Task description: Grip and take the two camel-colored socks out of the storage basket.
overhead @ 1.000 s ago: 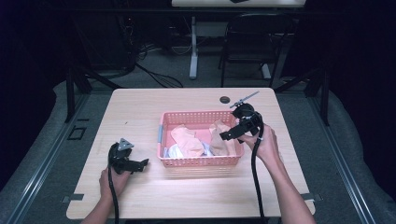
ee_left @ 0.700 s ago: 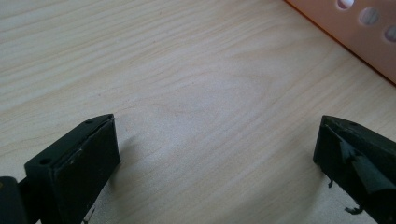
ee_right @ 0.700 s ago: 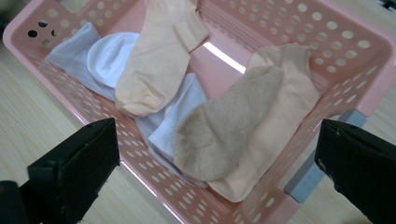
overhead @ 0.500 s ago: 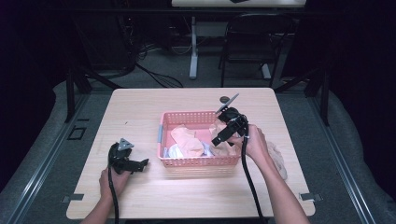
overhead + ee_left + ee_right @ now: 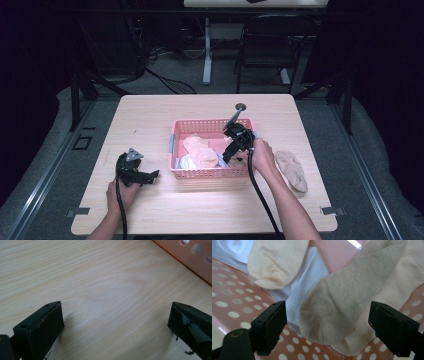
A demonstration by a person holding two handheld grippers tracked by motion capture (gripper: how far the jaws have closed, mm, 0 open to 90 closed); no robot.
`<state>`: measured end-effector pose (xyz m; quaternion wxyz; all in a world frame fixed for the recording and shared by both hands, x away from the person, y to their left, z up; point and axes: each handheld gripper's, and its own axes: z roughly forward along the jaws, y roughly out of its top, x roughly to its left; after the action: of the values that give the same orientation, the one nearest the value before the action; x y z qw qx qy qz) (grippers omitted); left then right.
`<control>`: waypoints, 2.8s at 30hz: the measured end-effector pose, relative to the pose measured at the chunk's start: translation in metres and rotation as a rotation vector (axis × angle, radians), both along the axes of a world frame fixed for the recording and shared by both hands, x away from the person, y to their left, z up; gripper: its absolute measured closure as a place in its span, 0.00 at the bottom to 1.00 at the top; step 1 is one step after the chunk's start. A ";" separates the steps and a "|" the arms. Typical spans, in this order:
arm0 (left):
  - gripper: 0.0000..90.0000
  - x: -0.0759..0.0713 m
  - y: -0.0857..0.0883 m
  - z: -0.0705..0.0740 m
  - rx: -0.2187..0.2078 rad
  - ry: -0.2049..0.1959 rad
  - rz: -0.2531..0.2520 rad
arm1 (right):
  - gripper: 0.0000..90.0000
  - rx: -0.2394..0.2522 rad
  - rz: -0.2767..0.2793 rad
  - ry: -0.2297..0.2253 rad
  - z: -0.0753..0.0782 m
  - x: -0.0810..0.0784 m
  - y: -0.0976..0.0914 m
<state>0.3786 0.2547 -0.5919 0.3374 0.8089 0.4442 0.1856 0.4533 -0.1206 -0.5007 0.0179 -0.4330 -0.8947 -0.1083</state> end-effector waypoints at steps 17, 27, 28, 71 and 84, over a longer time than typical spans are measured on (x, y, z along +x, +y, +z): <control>0.00 0.000 0.000 0.000 0.000 0.000 0.000 | 0.92 -0.036 -0.054 0.032 -0.021 0.010 -0.005; 0.00 0.000 0.000 0.000 -0.001 0.000 0.001 | 0.94 0.014 -0.060 -0.032 0.005 -0.003 -0.008; 0.00 0.000 0.000 0.000 0.000 0.000 0.000 | 0.94 -0.001 -0.045 -0.025 0.010 -0.003 -0.009; 0.00 0.000 0.000 0.000 0.001 0.000 0.000 | 0.93 -0.025 0.005 -0.182 0.127 -0.022 -0.032; 0.00 0.000 0.000 0.000 0.000 0.000 0.000 | 0.93 -0.025 -0.091 -0.220 0.141 -0.035 -0.085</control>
<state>0.3787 0.2546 -0.5919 0.3373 0.8089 0.4442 0.1859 0.4180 -0.2060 -0.3597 -0.0906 -0.4588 -0.8720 -0.1446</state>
